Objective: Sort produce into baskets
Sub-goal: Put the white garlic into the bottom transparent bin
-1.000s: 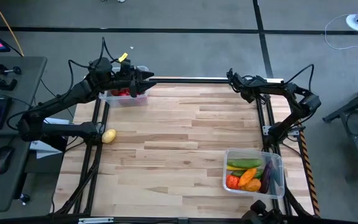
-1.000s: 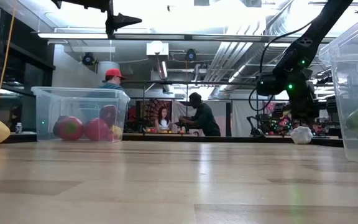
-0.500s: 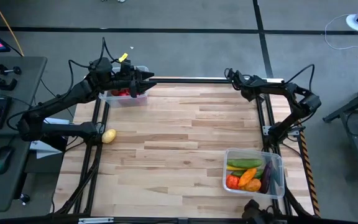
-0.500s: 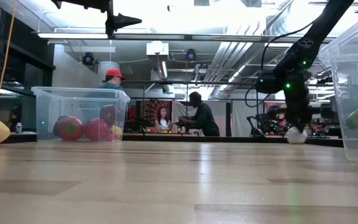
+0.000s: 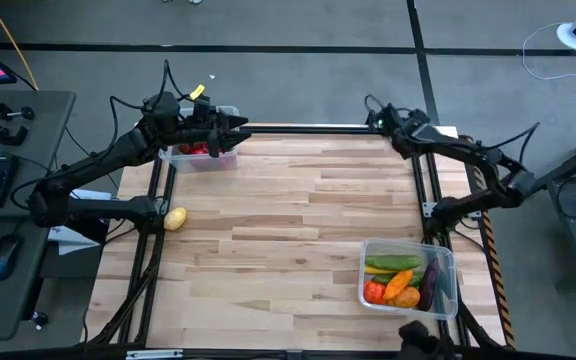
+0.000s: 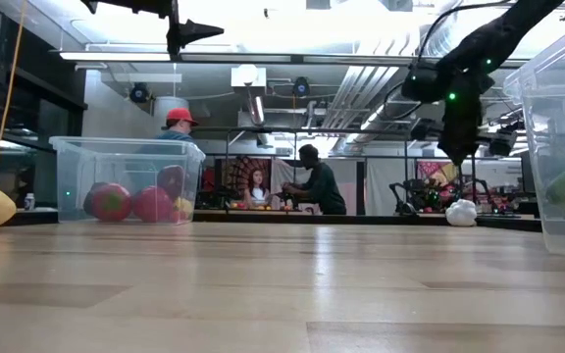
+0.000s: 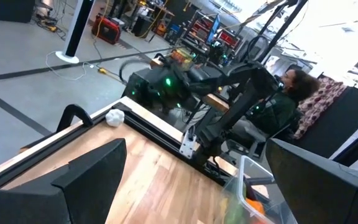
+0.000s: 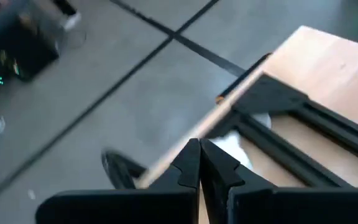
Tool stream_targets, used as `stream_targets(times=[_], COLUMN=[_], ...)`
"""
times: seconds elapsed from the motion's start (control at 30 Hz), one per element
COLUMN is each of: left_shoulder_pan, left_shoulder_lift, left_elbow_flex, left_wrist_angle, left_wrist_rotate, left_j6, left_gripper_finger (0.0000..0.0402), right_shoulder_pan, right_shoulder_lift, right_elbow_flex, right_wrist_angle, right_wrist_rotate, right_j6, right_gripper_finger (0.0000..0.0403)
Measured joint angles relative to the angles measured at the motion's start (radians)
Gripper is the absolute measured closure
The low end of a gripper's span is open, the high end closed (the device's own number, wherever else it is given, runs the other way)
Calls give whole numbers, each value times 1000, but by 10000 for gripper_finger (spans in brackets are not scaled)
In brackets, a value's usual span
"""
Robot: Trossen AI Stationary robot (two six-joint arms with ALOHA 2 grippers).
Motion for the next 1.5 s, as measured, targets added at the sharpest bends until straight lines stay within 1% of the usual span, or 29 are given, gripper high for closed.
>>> stream_targets(times=[0.17, 0.23, 0.3, 0.43, 0.5, 0.63, 0.73, 0.77, 0.8, 0.93, 1.0, 1.1, 1.17, 1.3, 1.4, 1.5], left_shoulder_pan=[0, 0, 0, 0, 0, 0, -2, -2, -2, -2, -2, -2, -2, -2, -9, -9], left_shoulder_lift=[0, 0, 0, 0, 0, 0, 0, 0, 0, 0, 0, 0, 0, 0, 0, 0], left_elbow_flex=[0, 0, 0, 0, 0, 0, 0, 0, 0, 0, 0, 0, 0, 0, 0, 0], left_wrist_angle=[-2, -8, -11, -16, -17, -18, -18, -18, -17, -17, -17, -17, -18, -19, -24, -40], left_wrist_rotate=[0, 0, 0, 0, -1, -11, -11, -11, -11, -11, -11, -11, -9, 44, 49, 54], left_j6=[14, 15, 23, 62, 91, 101, 93, 82, 70, 42, 42, 41, 30, 14, 4, -5], left_gripper_finger=[27, 27, 27, 27, 27, 27, 27, 27, 27, 27, 27, 27, 27, 27, 27, 27], right_shoulder_pan=[-79, -95, -110, -111, -116, -156, -169, -168, -175, -243, -263, -259, -264, -316, -354, -373], right_shoulder_lift=[74, 117, 152, 206, 219, 226, 233, 239, 241, 241, 239, 247, 251, 250, 250, 250], right_elbow_flex=[28, 40, 44, 47, 49, 48, 67, 77, 80, 89, 91, 110, 116, 143, 146, 146], right_wrist_angle=[138, 129, 83, 77, 123, 173, 139, 134, 135, 193, 189, 173, 149, 120, 113, 107], right_wrist_rotate=[-20, -19, -16, 56, 89, 64, 44, 25, -15, -198, -233, -244, -276, -429, -547, -615], right_j6=[-22, 6, 65, 148, 146, 110, 120, 130, 131, 62, 54, 65, 64, 40, 8, -21], right_gripper_finger=[403, 403, 403, 403, 403, 403, 403, 403, 403, 403, 403, 403, 403, 403, 403, 403])
